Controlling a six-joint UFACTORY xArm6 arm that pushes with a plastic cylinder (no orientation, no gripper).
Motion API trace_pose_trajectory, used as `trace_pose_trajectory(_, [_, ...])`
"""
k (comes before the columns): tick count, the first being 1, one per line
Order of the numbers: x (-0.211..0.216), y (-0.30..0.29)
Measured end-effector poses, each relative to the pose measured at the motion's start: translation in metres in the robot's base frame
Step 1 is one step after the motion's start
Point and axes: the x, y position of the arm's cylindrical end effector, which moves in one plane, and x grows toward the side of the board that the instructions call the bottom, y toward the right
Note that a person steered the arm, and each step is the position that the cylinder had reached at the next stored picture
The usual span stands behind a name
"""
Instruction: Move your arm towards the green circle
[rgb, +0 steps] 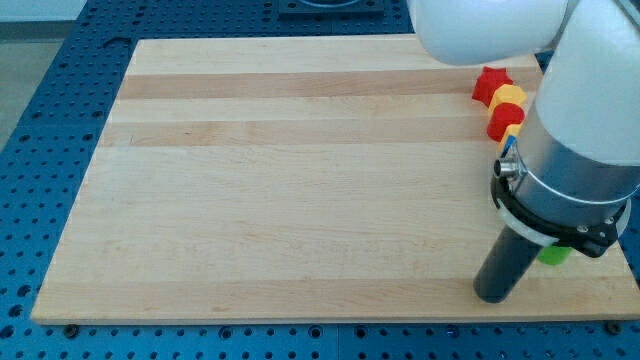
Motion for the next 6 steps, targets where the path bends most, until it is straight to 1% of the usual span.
trace_pose_trajectory(2, [-0.003, 0.028])
trace_pose_trajectory(3, [0.009, 0.045])
trace_pose_trajectory(4, [0.012, 0.099])
trace_pose_trajectory(5, [-0.012, 0.150])
trace_pose_trajectory(6, [-0.044, 0.157])
